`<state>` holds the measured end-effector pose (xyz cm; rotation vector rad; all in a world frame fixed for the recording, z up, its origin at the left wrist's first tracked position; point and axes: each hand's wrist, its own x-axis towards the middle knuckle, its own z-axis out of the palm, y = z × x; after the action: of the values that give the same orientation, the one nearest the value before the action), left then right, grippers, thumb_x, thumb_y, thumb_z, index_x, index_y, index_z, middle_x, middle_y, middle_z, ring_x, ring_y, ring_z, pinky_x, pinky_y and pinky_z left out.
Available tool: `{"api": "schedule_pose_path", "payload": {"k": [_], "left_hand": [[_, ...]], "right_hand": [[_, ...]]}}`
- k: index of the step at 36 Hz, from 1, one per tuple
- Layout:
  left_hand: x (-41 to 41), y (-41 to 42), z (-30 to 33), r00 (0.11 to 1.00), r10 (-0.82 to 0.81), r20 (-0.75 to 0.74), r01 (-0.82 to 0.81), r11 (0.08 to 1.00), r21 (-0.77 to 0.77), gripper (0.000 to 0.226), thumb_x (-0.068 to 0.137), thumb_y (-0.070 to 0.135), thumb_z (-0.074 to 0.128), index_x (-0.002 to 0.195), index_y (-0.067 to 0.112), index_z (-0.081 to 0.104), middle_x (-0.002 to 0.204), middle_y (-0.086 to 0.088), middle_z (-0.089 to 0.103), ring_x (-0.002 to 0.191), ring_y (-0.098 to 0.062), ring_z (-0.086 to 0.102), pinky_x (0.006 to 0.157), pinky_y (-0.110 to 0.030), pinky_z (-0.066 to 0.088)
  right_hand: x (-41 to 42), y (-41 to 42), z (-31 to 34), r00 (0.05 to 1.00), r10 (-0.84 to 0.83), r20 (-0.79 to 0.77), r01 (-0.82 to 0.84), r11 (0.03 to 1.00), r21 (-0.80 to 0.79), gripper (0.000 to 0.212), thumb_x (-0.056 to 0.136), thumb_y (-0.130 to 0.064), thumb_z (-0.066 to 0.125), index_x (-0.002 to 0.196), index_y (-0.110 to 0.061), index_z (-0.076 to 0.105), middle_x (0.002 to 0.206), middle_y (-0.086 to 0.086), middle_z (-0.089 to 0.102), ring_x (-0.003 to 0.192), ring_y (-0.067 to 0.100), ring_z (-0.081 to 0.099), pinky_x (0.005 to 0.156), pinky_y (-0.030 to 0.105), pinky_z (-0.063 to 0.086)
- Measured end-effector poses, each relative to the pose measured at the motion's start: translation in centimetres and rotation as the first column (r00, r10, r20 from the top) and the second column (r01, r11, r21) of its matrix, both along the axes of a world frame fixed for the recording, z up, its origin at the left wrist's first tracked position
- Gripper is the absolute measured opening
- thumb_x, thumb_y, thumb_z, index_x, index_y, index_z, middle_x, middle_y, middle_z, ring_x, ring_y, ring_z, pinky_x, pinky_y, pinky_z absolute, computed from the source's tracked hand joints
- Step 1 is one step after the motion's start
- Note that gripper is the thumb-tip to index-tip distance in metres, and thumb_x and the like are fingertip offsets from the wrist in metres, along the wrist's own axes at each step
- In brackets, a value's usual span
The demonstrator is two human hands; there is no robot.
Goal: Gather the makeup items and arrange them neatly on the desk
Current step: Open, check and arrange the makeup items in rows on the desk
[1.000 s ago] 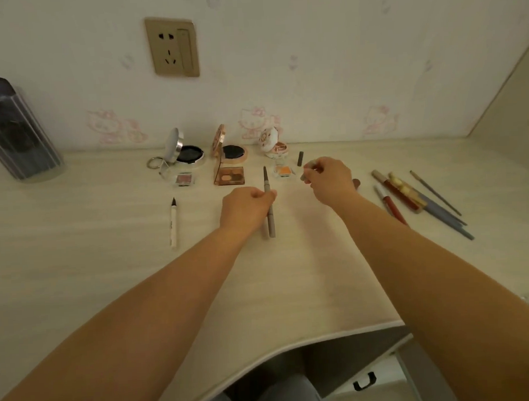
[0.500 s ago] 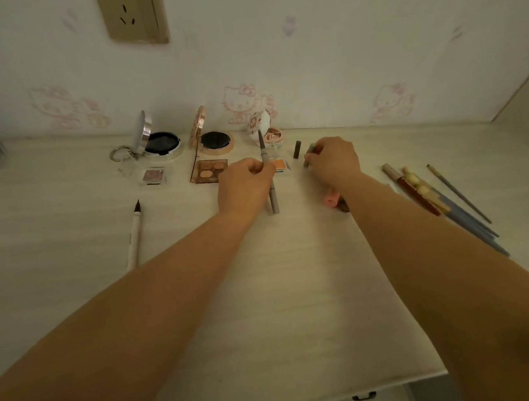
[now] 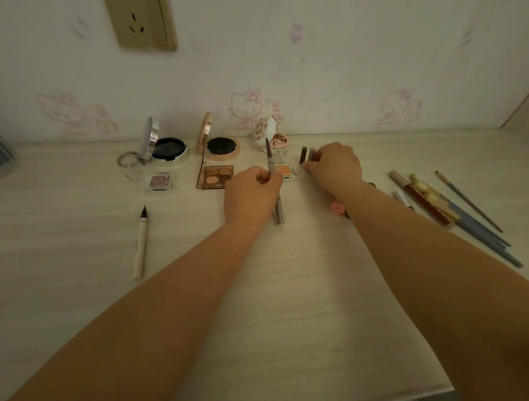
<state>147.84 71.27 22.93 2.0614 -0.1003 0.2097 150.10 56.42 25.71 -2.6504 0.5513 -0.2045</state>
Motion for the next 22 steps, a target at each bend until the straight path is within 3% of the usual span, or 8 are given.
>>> {"api": "schedule_pose_path", "payload": {"k": [7,13,14,17,20,22], "left_hand": [[-1.2,1.3,0.3,0.997,-0.066,-0.038,0.066,0.998,-0.001,0.026,0.09,0.036,0.058,0.087,0.013,0.07,0.065,0.01,0.058,0.06,-0.004,0.053,0.058,-0.014,0.039],[-4.0,3.8,0.7,0.995,-0.08,-0.066,0.088,0.99,0.114,0.03,0.088,0.039,0.059,0.085,0.012,0.07,0.077,0.001,0.065,0.072,-0.01,0.056,0.068,-0.021,0.039],[-4.4,4.4,0.7,0.994,-0.08,-0.071,0.09,0.985,0.15,0.031,0.088,0.04,0.058,0.084,0.012,0.07,0.077,0.001,0.065,0.072,-0.01,0.056,0.066,-0.022,0.039],[-5.4,6.4,0.9,0.991,-0.09,-0.104,0.117,0.947,0.299,0.034,0.089,0.044,0.055,0.076,0.015,0.067,0.073,0.003,0.063,0.067,-0.007,0.052,0.058,-0.021,0.036],[-6.2,8.6,1.0,0.99,-0.056,-0.128,0.108,0.89,0.444,0.038,0.089,0.041,0.054,0.059,0.017,0.056,0.06,0.002,0.055,0.063,-0.014,0.052,0.053,-0.023,0.035],[-6.8,9.8,1.1,0.992,-0.038,-0.124,0.099,0.839,0.536,0.037,0.087,0.039,0.054,0.06,0.013,0.058,0.065,-0.004,0.059,0.071,-0.021,0.057,0.057,-0.027,0.039]], "right_hand": [[-2.7,1.1,0.7,0.992,-0.041,0.121,0.037,0.999,0.032,0.047,0.09,-0.022,0.058,0.133,-0.008,0.044,0.127,0.012,0.054,0.119,0.027,0.047,0.088,0.031,0.039],[-7.5,4.4,-0.3,0.939,-0.037,0.343,0.056,0.997,-0.044,0.032,0.09,-0.023,0.051,0.12,-0.015,0.052,0.116,0.003,0.056,0.112,0.022,0.045,0.073,0.026,0.015],[-8.1,5.0,-0.7,0.937,-0.003,0.35,0.027,0.998,-0.063,0.03,0.089,-0.023,0.051,0.118,-0.016,0.054,0.114,0.003,0.057,0.11,0.022,0.046,0.073,0.025,0.016],[-9.3,6.7,-1.6,0.934,0.073,0.349,-0.06,0.997,-0.046,0.028,0.086,-0.022,0.052,0.113,-0.015,0.058,0.109,0.005,0.06,0.106,0.024,0.047,0.087,0.031,0.036],[-10.0,8.6,-1.7,0.95,0.107,0.293,-0.117,0.993,0.017,0.028,0.086,-0.02,0.052,0.114,-0.015,0.057,0.11,0.005,0.061,0.108,0.024,0.047,0.085,0.032,0.036],[-10.3,10.0,-1.7,0.963,0.122,0.241,-0.148,0.985,0.093,0.03,0.087,-0.02,0.052,0.117,-0.016,0.055,0.112,0.005,0.06,0.11,0.024,0.046,0.085,0.032,0.037]]}}
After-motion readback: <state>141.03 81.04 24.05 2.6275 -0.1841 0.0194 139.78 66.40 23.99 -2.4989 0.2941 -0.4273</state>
